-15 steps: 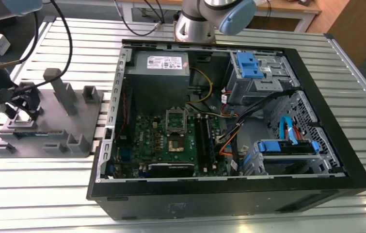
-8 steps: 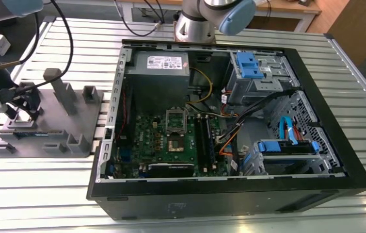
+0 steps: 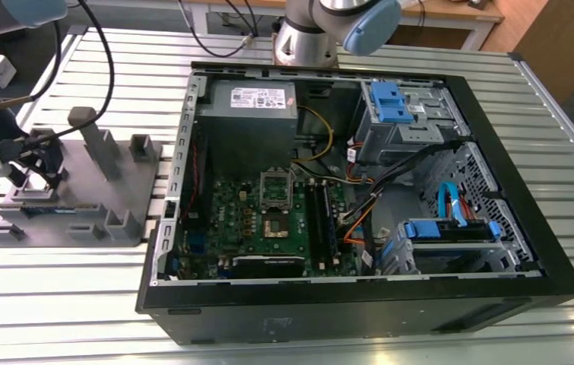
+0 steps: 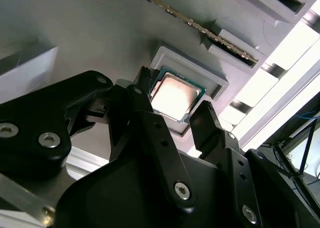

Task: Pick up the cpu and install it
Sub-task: 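Pick up the cpu and move it towards the insertion slot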

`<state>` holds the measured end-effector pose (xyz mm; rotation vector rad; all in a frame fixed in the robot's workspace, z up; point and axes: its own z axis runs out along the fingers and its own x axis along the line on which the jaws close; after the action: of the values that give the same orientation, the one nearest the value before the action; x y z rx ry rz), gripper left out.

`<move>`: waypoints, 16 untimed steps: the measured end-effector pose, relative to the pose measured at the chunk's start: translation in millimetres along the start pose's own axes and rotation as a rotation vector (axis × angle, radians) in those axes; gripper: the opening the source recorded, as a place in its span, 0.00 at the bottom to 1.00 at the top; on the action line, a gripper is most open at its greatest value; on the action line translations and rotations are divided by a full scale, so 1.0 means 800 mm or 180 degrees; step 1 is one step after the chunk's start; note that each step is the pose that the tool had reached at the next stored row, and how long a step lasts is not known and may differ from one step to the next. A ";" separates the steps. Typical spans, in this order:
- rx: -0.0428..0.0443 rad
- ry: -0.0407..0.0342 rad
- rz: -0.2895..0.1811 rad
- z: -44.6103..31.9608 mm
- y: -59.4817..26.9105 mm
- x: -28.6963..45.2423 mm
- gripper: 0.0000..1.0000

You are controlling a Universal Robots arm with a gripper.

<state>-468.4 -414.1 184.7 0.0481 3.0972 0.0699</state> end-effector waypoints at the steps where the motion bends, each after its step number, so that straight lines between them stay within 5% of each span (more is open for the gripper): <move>1: 0.0000 0.0000 0.0000 0.0004 0.000 0.0000 0.58; 16: -0.0001 0.0000 0.0000 0.0028 0.002 0.0002 0.58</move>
<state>-468.4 -412.4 182.5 0.0479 3.0972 0.0701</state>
